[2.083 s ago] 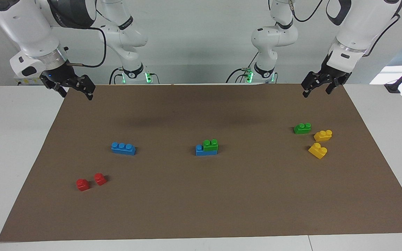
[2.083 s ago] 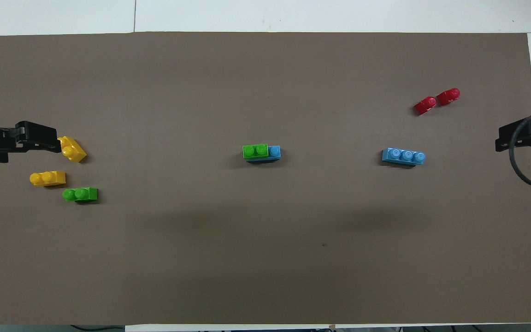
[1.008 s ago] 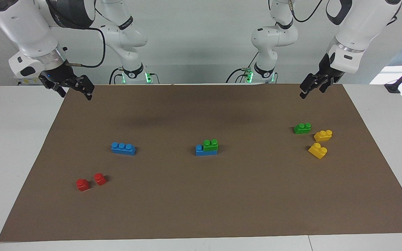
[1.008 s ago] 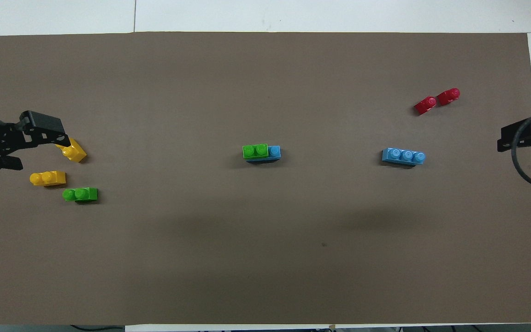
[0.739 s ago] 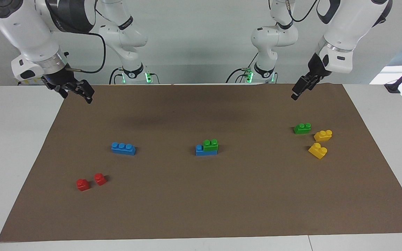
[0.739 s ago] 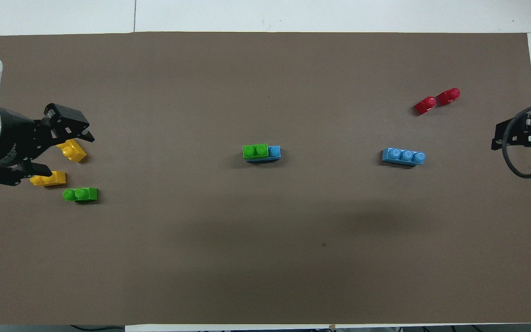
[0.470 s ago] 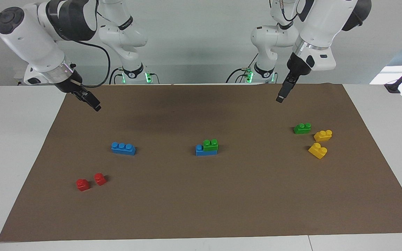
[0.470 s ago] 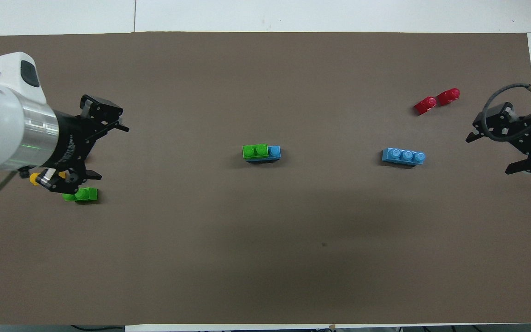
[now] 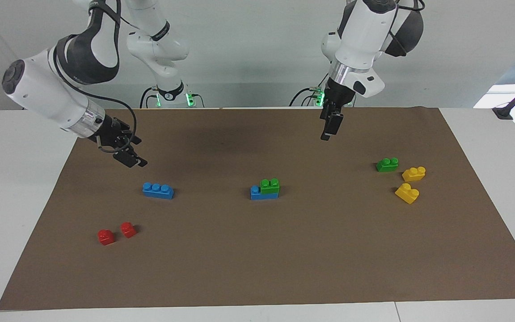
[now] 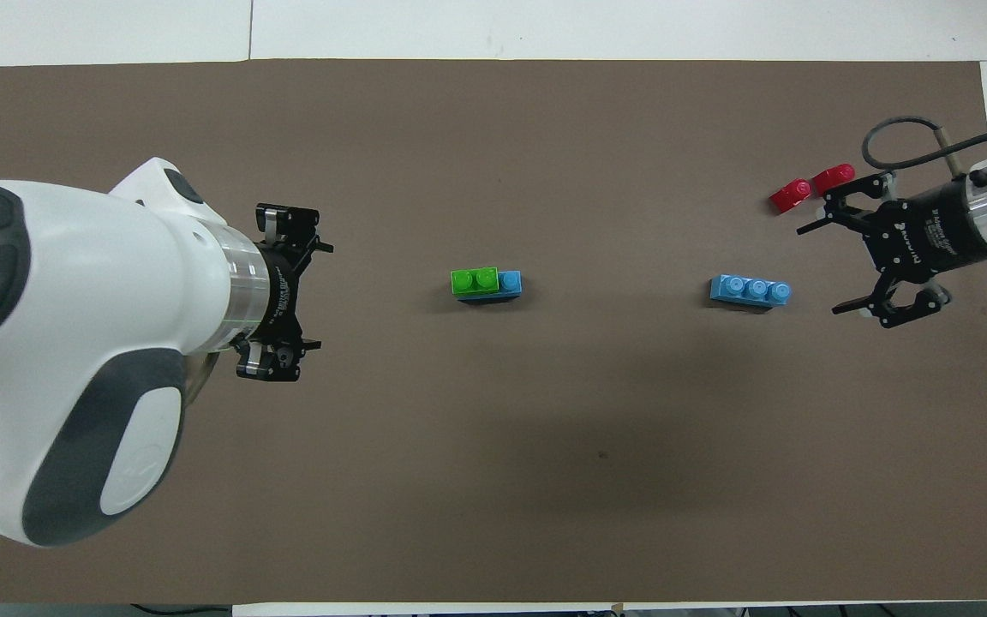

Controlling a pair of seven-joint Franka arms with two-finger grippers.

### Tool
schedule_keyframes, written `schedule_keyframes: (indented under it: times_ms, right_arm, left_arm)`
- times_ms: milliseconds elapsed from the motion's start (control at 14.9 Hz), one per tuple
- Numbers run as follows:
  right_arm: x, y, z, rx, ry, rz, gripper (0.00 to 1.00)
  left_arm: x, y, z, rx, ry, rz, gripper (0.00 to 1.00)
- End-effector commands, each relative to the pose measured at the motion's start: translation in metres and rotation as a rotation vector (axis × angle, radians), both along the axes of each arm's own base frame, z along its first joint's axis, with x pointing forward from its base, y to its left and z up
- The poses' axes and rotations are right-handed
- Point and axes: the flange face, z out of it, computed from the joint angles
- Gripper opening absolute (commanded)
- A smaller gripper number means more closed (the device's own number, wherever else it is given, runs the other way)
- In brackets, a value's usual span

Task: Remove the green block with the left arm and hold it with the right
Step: 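Move the left gripper and the right gripper toward the joined green-blue bricks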

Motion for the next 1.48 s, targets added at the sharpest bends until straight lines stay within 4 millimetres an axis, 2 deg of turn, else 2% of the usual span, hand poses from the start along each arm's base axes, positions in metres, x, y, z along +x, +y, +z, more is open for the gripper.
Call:
schedule_keyframes:
  times_ms: [0,269,403,605,739,874,1075,1277,1411]
  right_arm:
    - [0.0,0.035,-0.018,0.059,0.053,-0.107,0.98]
    - [0.012,0.088,-0.036,0.13,0.099,-0.235,0.98]
    - [0.015,0.119,-0.048,0.117,0.089,-0.243,0.98]
    - [0.018,0.143,-0.063,0.131,0.084,-0.258,0.98]
    - [0.013,0.17,-0.072,0.123,0.066,-0.243,0.98]
    - [0.004,0.181,-0.085,0.127,0.056,-0.269,0.98]
    - [0.003,0.196,-0.107,0.114,0.069,-0.262,0.98]
    - [0.006,0.204,-0.127,0.119,0.076,-0.282,0.98]
    - [0.004,0.225,-0.142,0.124,0.068,-0.287,0.98]
  left_arm:
    - [-0.007,-0.011,-0.012,-0.026,0.005,0.069,1.0]
    - [-0.012,-0.051,-0.048,-0.016,0.063,0.13,1.0]
    - [-0.011,-0.062,-0.061,-0.012,0.078,0.156,1.0]
    - [-0.008,-0.078,-0.082,-0.013,0.094,0.197,1.0]
    - [-0.003,-0.086,-0.099,-0.012,0.107,0.211,1.0]
    - [-0.001,-0.091,-0.101,-0.022,0.088,0.241,1.0]
    - [0.0,-0.113,-0.13,0.003,0.122,0.231,1.0]
    - [0.01,-0.119,-0.134,0.009,0.09,0.287,1.0]
    - [0.017,-0.123,-0.139,0.009,0.094,0.291,1.0]
